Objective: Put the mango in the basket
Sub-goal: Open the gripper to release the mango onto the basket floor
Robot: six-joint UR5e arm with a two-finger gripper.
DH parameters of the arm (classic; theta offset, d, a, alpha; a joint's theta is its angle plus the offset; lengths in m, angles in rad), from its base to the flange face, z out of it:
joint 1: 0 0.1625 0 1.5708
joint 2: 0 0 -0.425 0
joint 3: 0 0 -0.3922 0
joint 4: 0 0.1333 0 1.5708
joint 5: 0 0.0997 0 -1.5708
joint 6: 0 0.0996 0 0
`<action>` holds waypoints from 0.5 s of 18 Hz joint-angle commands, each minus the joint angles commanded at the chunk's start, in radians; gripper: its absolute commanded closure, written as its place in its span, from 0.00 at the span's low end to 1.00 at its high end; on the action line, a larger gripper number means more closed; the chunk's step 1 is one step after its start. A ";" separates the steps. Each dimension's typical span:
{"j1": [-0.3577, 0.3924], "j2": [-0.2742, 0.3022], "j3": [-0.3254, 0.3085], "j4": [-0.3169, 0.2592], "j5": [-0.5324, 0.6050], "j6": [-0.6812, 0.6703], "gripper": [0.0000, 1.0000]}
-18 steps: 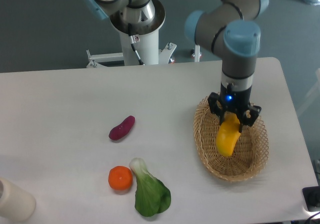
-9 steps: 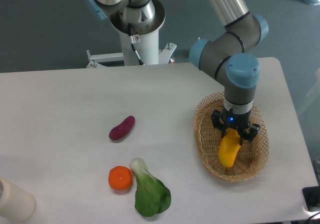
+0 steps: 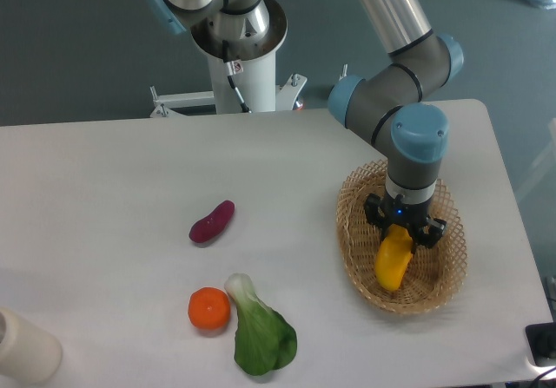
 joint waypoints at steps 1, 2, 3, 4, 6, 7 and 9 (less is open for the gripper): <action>0.000 0.000 0.003 -0.002 0.000 -0.002 0.19; 0.000 -0.002 0.008 0.000 0.000 -0.002 0.08; -0.002 0.000 0.008 -0.002 0.000 -0.003 0.00; -0.002 0.002 0.008 -0.002 0.000 -0.002 0.00; -0.002 0.009 0.020 0.000 0.000 -0.002 0.00; -0.002 0.014 0.025 -0.002 0.000 0.000 0.00; -0.002 0.028 0.032 -0.003 -0.002 0.000 0.00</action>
